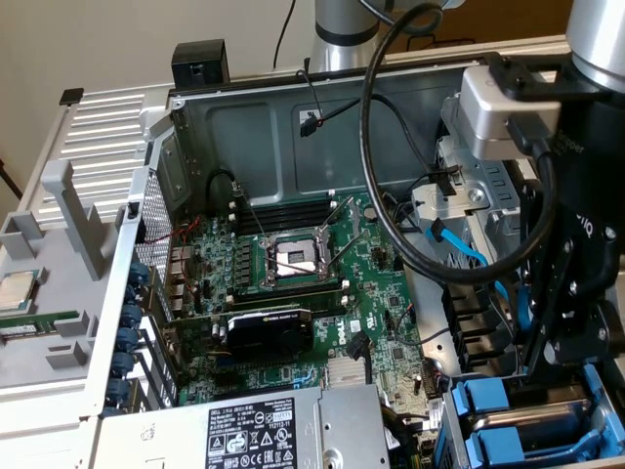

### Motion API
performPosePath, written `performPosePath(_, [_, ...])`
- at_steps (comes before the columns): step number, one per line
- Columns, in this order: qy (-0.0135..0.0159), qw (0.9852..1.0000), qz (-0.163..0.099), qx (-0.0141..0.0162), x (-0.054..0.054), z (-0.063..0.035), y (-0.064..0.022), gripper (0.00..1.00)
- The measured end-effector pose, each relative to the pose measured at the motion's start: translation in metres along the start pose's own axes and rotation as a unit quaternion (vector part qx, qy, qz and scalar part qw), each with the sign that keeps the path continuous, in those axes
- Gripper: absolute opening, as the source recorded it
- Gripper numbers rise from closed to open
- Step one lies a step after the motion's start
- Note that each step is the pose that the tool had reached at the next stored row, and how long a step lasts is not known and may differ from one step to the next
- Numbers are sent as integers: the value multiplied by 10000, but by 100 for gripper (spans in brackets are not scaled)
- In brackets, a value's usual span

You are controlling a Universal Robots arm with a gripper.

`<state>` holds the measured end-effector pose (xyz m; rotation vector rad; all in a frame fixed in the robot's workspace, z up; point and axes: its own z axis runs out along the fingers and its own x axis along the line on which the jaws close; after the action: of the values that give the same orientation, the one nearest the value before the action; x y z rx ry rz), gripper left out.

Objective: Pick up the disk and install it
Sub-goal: 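Insert the second disk wire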

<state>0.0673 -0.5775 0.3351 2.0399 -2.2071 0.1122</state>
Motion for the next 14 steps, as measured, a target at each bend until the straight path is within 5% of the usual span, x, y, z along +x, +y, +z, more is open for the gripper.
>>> performPosePath(14, [-4, 10000, 0, 0, -2, 11, 0, 17])
